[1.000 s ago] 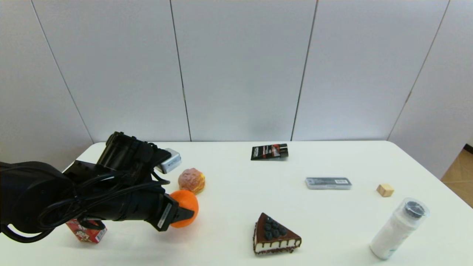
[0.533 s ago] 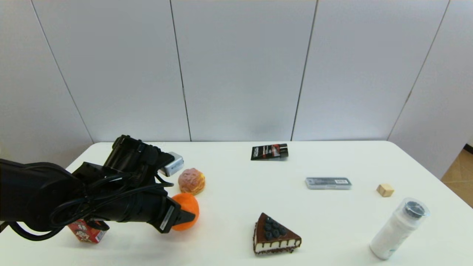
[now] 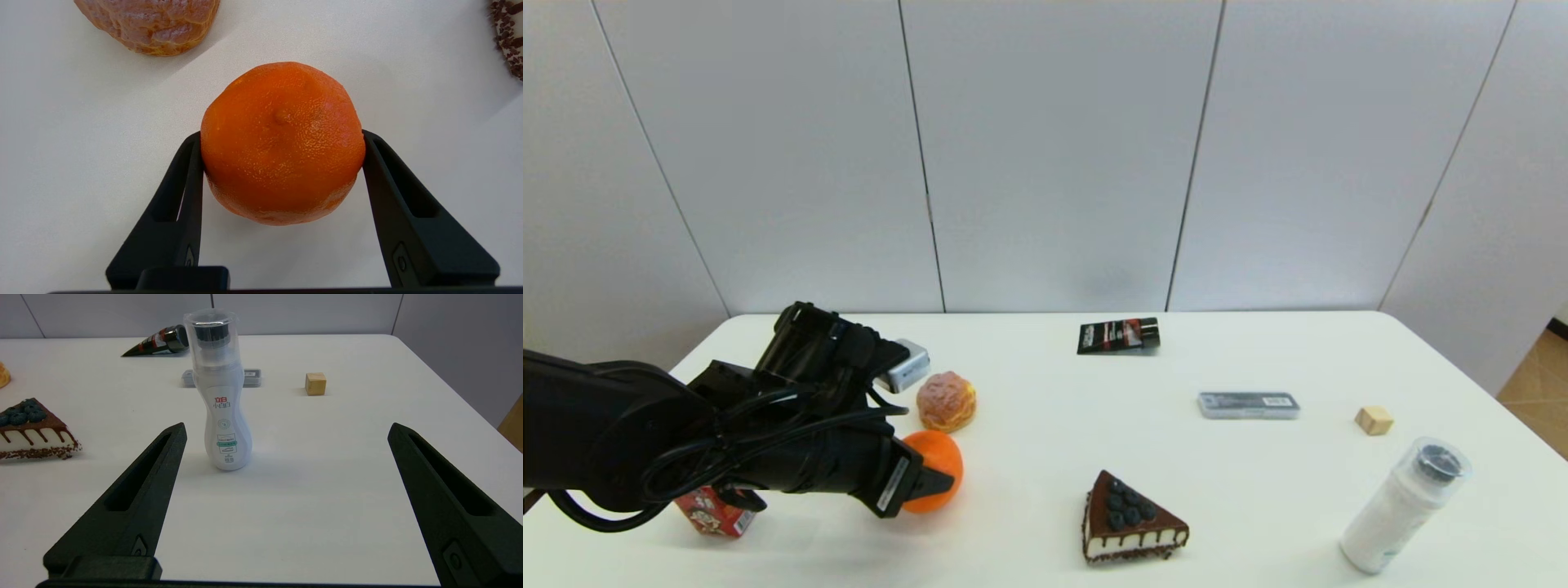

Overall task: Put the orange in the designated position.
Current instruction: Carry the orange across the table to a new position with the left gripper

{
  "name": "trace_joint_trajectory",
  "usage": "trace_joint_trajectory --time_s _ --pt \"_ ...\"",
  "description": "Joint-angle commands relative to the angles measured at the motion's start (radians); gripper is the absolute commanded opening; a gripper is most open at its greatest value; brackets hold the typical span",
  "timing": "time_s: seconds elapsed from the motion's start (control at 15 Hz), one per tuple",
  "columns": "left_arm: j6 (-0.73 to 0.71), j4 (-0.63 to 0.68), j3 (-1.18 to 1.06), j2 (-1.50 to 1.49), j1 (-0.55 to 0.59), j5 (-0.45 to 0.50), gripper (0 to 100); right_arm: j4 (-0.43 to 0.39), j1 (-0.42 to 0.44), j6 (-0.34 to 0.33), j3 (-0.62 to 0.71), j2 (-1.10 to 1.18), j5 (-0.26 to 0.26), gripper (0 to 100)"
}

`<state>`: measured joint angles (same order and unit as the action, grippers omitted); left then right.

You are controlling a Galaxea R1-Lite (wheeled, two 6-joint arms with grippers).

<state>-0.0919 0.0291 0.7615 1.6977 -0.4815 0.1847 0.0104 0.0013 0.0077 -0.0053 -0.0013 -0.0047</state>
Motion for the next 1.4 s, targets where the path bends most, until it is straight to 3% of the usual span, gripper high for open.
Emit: trace_joint_trajectory --time_s 0.07,1.07,1.13,1.4 --pt "-0.002 -0.006 -0.01 0.004 -0.003 0.001 0 0.0 0.0 0.0 -0.001 0.001 0.0 100" --pt "-0.002 -0.002 -0.008 0.0 0.0 -0.001 0 0.0 0.0 0.0 0.001 0.001 0.0 100" --pt "-0.002 0.0 -0.011 0.0 0.0 -0.001 100 0.0 0.0 0.0 -0.001 0.001 0.0 100" --pt "-0.008 -0.003 -0.018 0.002 -0.003 0.001 100 0.0 0.0 0.0 -0.001 0.001 0.0 100"
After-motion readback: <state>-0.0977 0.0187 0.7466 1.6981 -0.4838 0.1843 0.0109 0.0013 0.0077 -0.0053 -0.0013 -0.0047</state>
